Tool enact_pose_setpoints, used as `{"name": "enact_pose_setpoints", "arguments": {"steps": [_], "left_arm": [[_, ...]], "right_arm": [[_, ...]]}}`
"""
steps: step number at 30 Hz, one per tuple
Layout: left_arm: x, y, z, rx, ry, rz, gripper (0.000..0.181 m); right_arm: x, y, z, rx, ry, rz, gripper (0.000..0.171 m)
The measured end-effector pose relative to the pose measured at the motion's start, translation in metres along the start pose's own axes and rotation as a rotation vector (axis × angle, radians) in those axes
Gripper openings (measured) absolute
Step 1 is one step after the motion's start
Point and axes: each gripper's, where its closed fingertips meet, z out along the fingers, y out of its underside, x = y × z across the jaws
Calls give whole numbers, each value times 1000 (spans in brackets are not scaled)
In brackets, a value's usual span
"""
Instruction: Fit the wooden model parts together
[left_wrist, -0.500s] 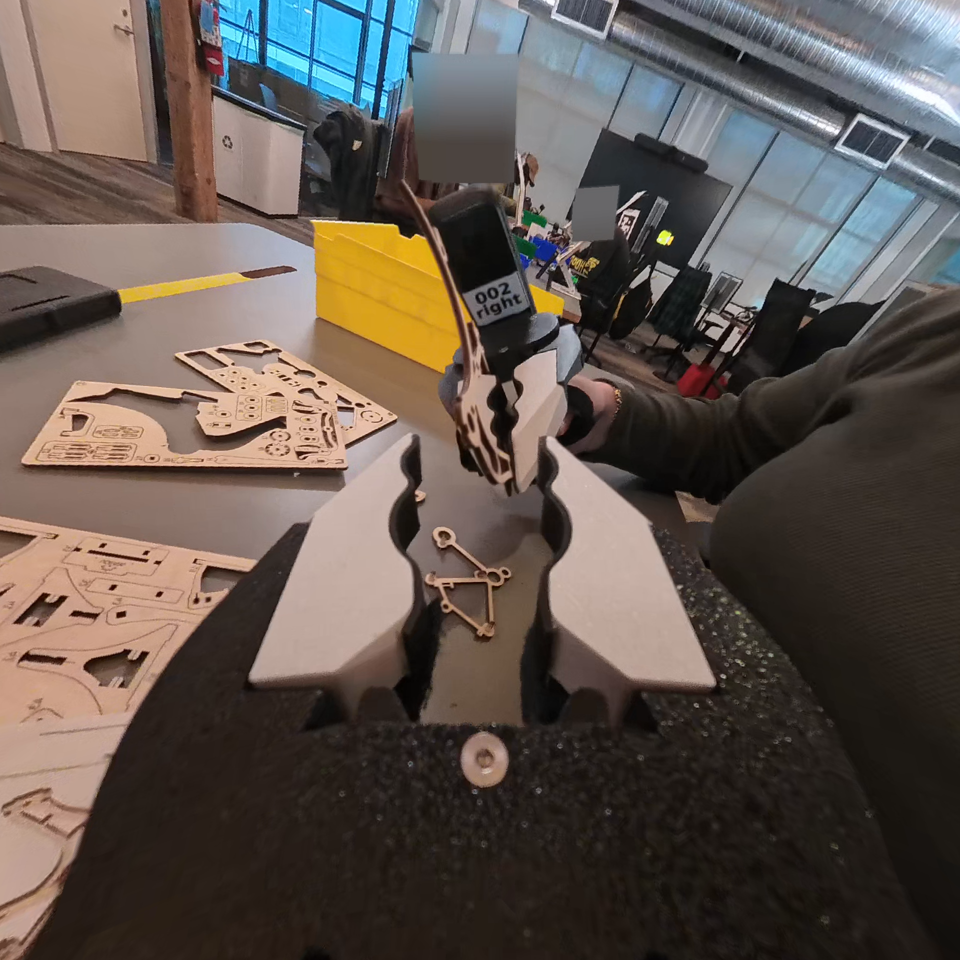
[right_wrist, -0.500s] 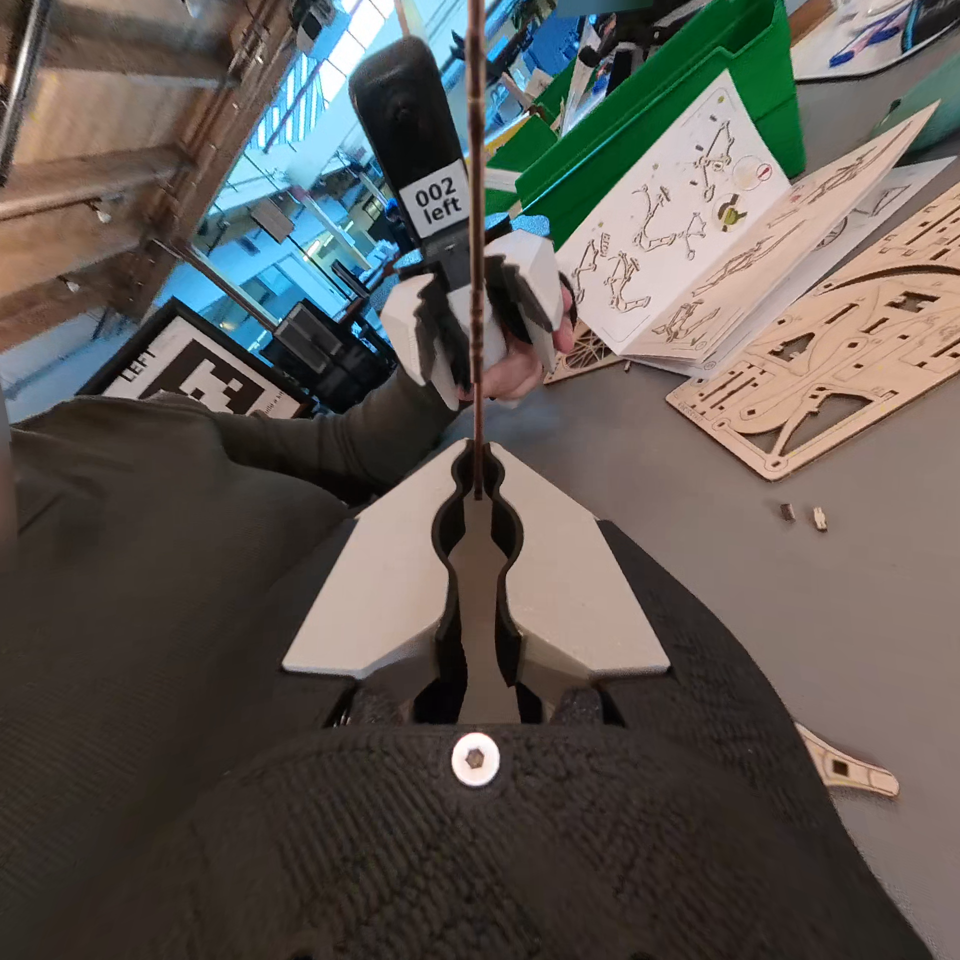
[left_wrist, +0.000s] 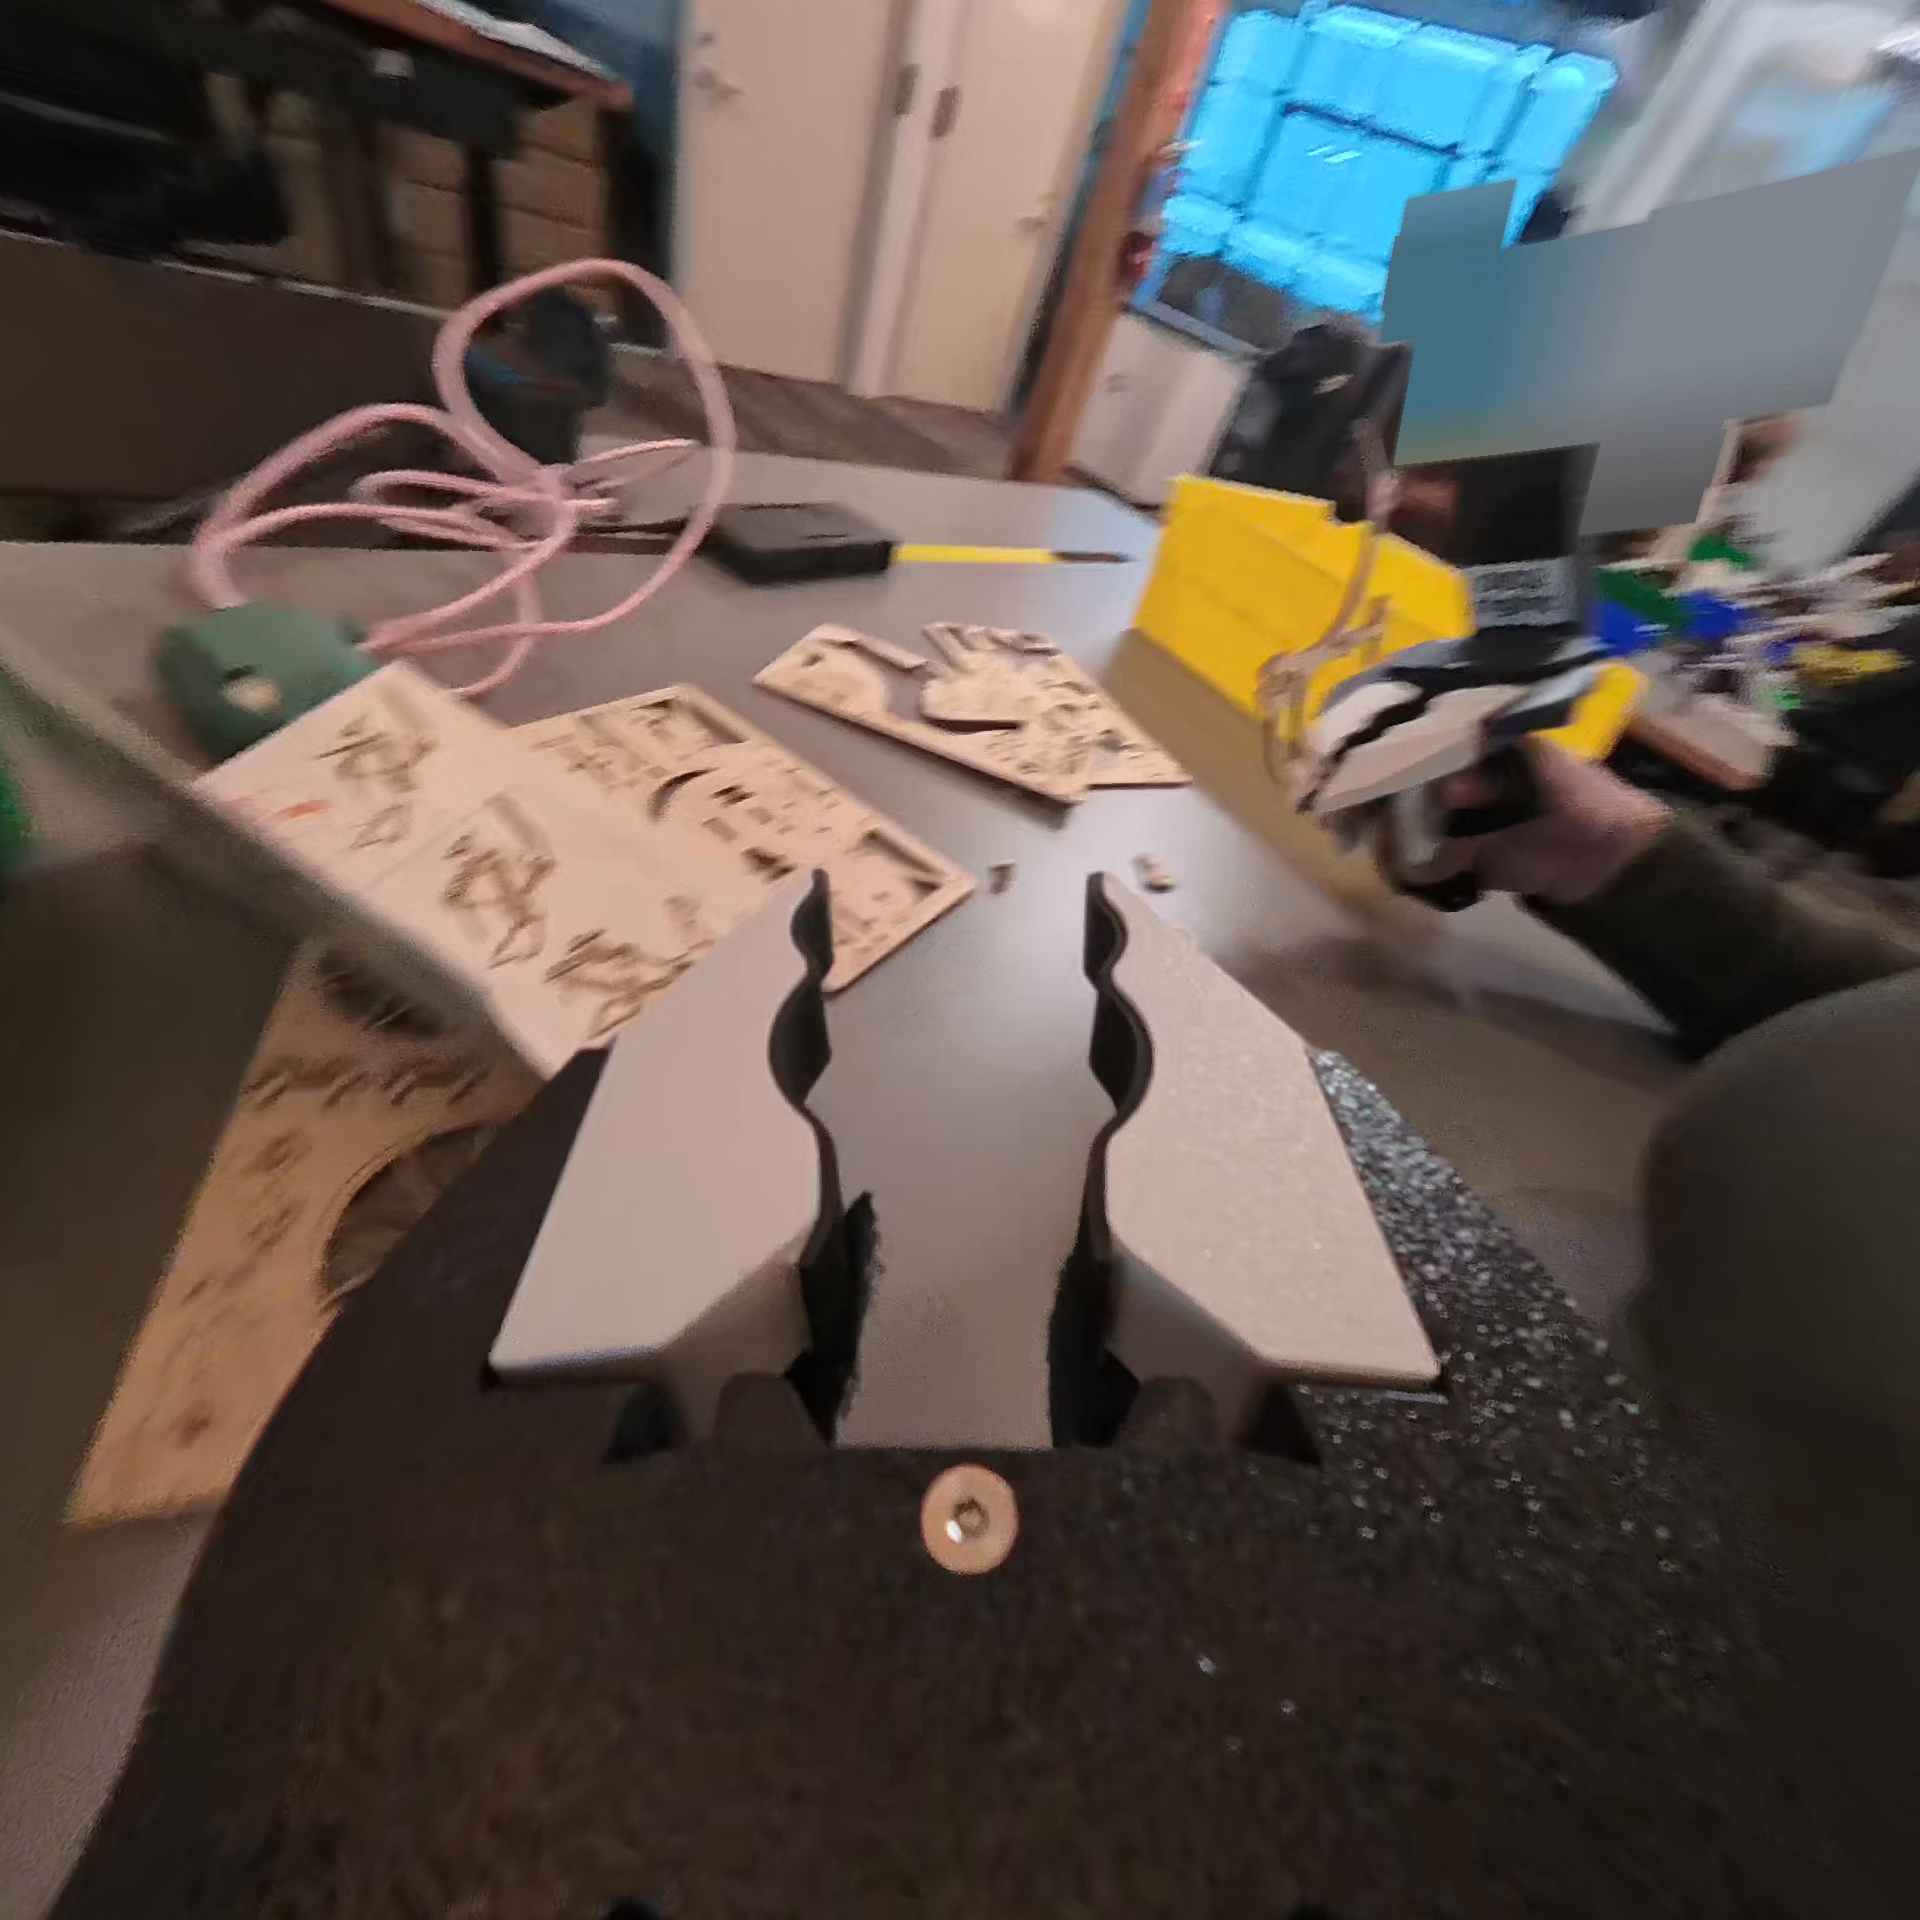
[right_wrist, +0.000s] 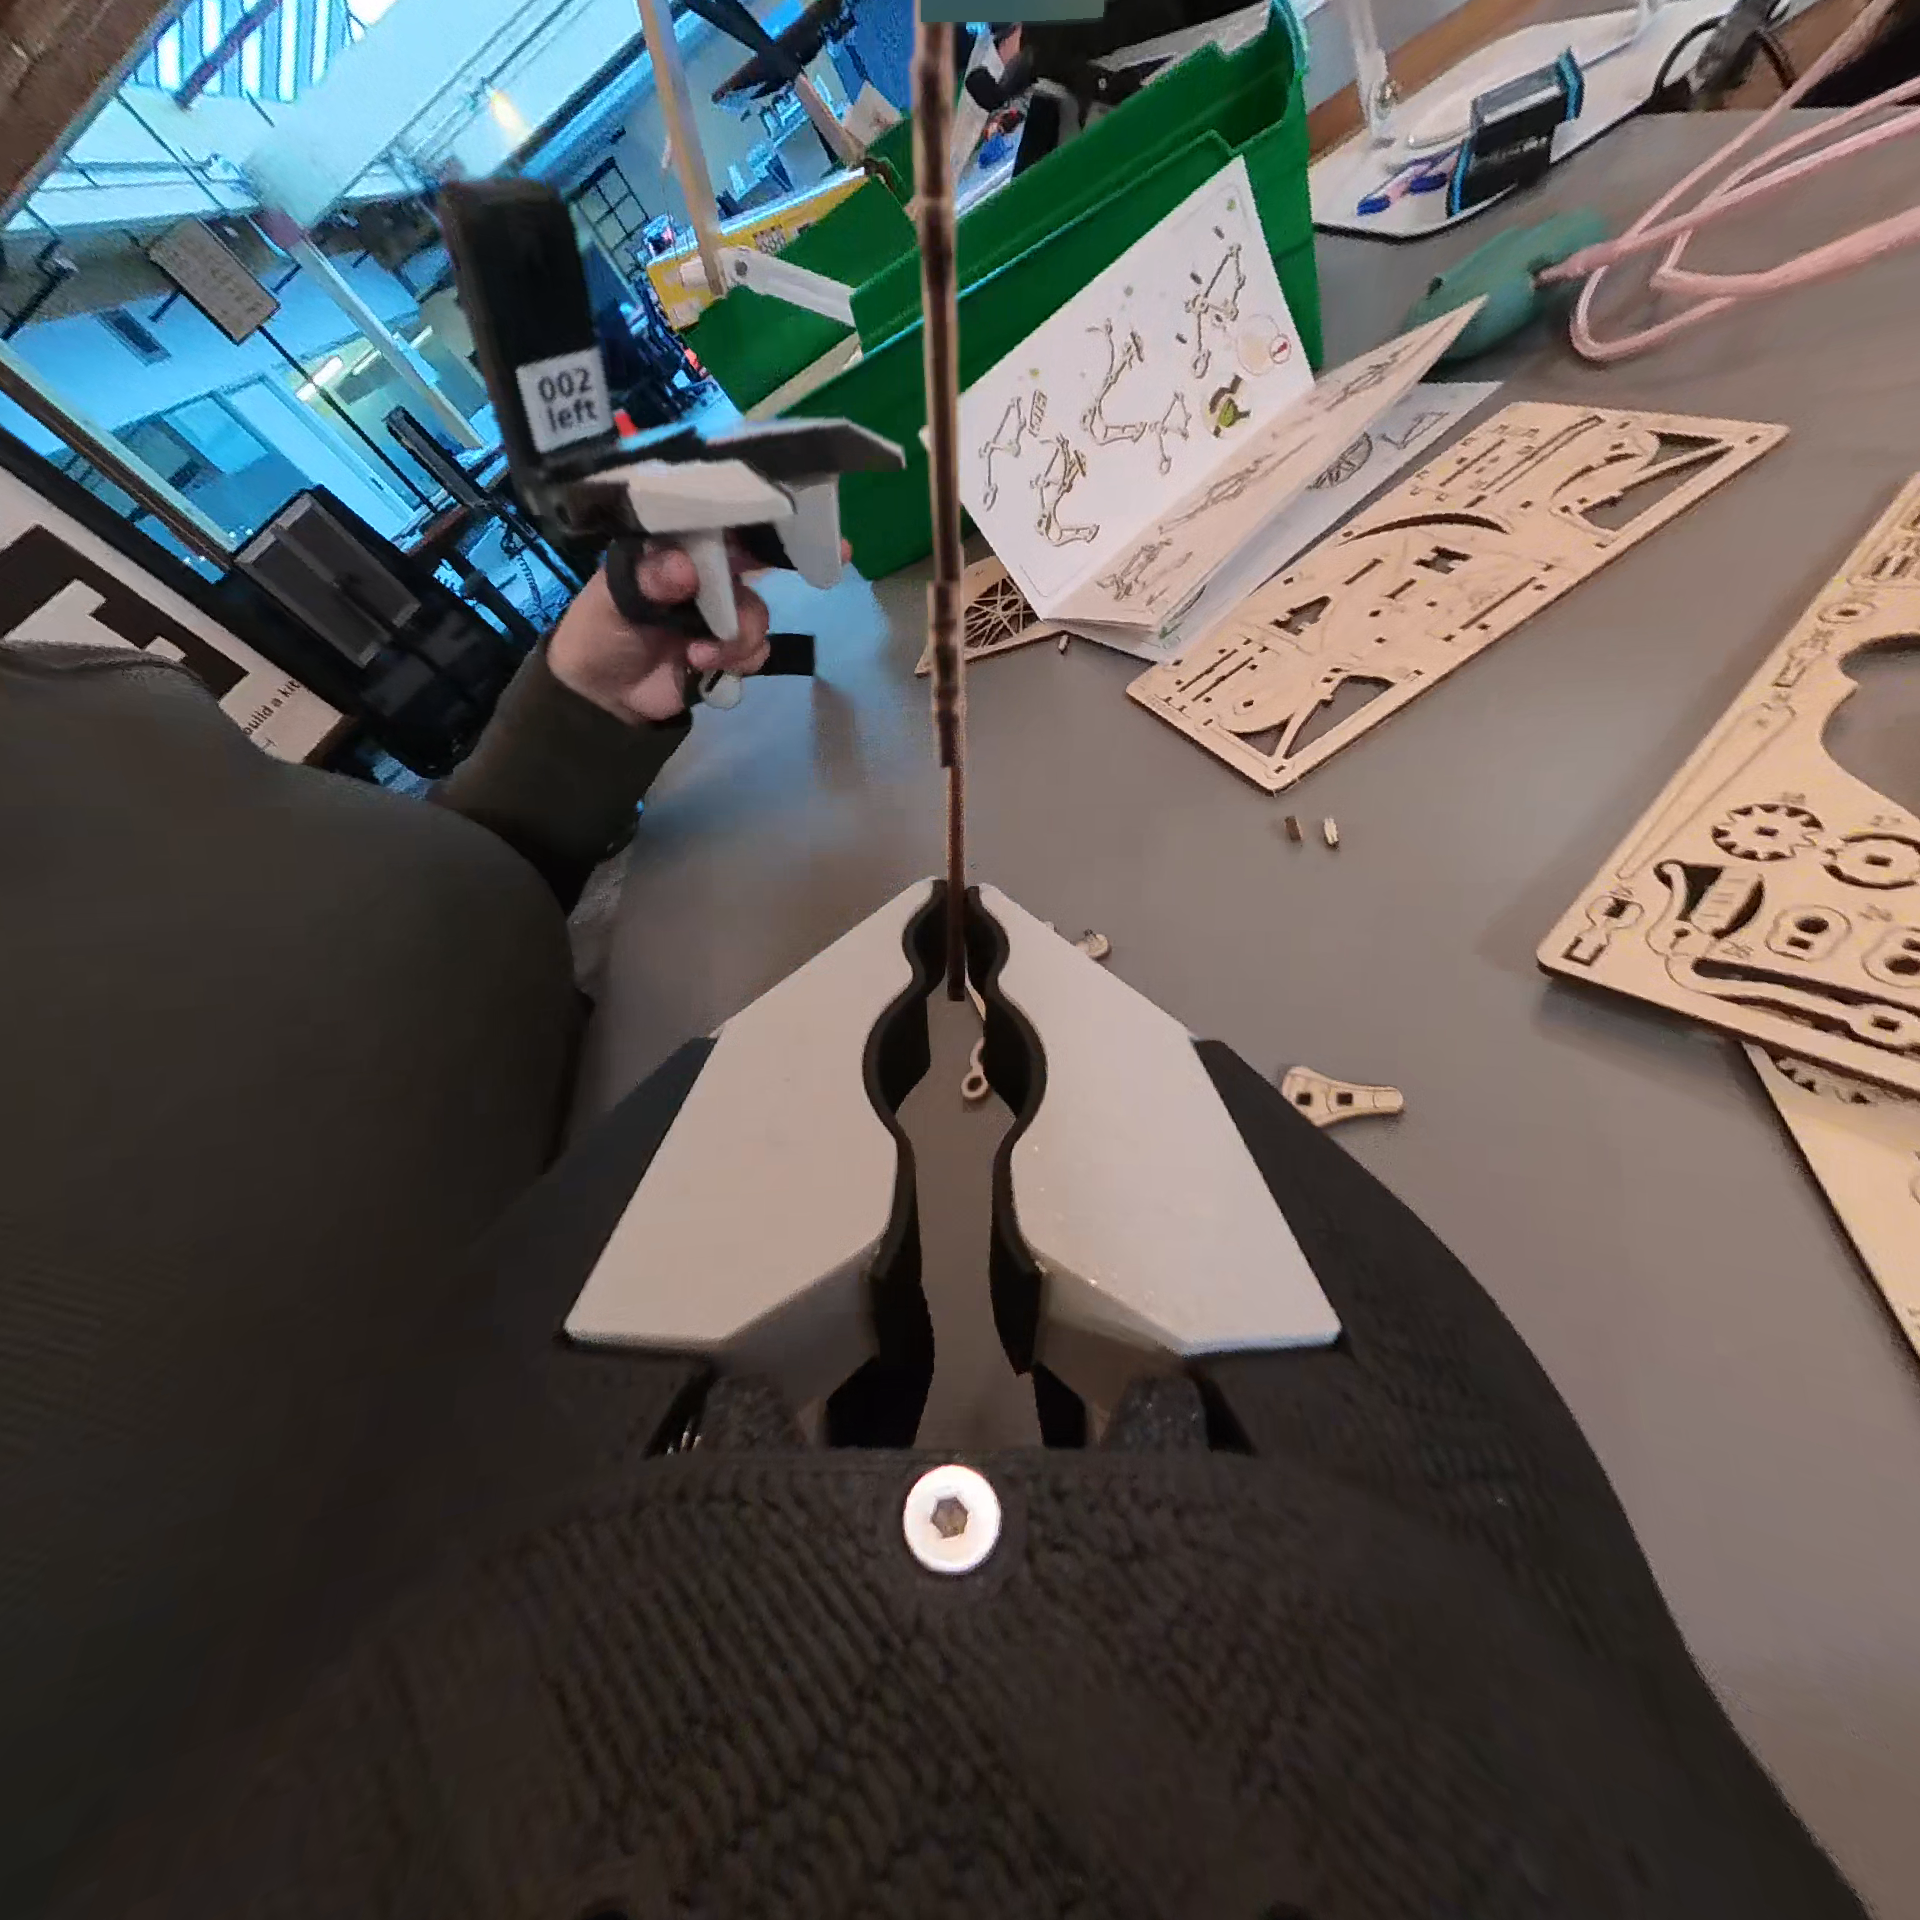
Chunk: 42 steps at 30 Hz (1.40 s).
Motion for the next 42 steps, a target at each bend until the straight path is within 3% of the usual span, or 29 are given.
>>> {"name": "enact_pose_setpoints", "arguments": {"steps": [3,6,9,12,16,23,31,36,42], "left_arm": [[-36,0,-19,5,-321,79,44],[-72,-2,-36,-27,-585,138,65],[-80,7,-25,-83,-571,53,67],[-94,14,-17,-116,-584,-4,37],[-93,16,-4,-72,-488,-127,0],[-79,3,8,126,-238,-410,0],[-44,-46,29,297,-11,-355,0],[-42,-50,39,336,45,-387,0],[-23,-61,34,435,221,-431,0]], "right_arm": [[3,-4,-9,34,5,25,0],[7,1,-13,45,3,89,0],[4,2,-15,62,-12,137,0],[1,3,-15,56,4,118,0],[0,0,-19,61,27,90,0],[3,-1,-20,80,24,110,0],[5,-2,-20,97,5,138,0],[4,-4,-20,112,9,128,0],[1,-6,-20,124,-11,134,0]]}}
